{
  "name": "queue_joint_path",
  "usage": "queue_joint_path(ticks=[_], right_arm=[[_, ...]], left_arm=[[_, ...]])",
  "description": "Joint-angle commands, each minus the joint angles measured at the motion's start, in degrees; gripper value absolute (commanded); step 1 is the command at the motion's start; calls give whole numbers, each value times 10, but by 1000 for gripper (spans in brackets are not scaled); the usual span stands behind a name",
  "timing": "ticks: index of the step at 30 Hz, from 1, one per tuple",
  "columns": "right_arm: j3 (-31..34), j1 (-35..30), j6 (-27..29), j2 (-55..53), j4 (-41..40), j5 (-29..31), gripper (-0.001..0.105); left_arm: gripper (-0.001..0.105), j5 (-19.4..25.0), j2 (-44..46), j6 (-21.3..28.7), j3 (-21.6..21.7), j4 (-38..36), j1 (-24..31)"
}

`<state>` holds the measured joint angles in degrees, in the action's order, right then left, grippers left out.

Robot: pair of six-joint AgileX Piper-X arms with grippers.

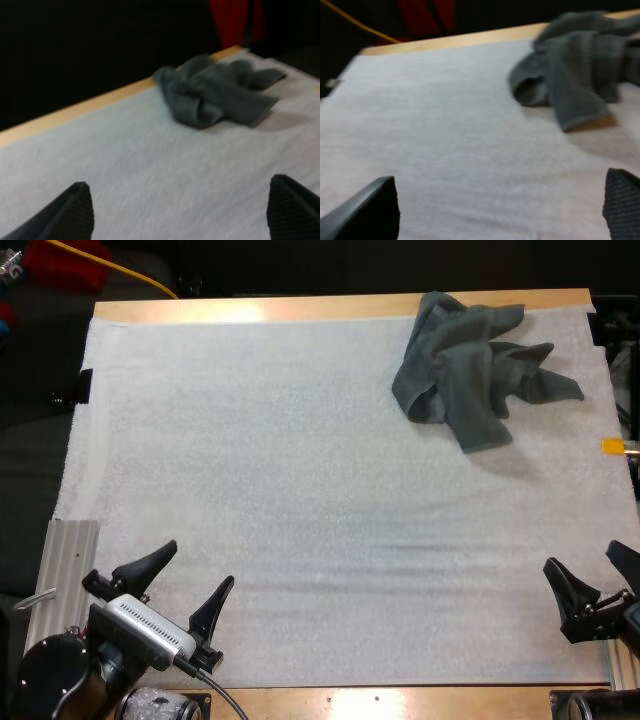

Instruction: Pick towel from pile, fold and stack

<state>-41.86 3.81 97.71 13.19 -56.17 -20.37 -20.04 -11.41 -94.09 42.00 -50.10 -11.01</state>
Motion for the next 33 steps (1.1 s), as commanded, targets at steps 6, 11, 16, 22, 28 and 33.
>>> queue_joint_path(ticks=[6,11,16,22,28,33], right_arm=[[-15,-3,-8,45,17,-31,81],[-15,-3,-36,102,61,-28,81],[-15,-3,-78,194,117,1,81],[-15,-3,-144,327,182,23,81],[-15,-3,-257,465,282,23,81],[-15,-3,-314,549,346,23,81]], left_arm=[[68,-4,-60,-6,38,24,-32],[68,-4,-96,-6,51,44,-32],[68,-4,-116,-6,52,51,-32],[68,-4,-118,-6,52,51,-32],[68,-4,-118,-10,52,51,-32],[68,-22,-118,-17,52,51,-32]])
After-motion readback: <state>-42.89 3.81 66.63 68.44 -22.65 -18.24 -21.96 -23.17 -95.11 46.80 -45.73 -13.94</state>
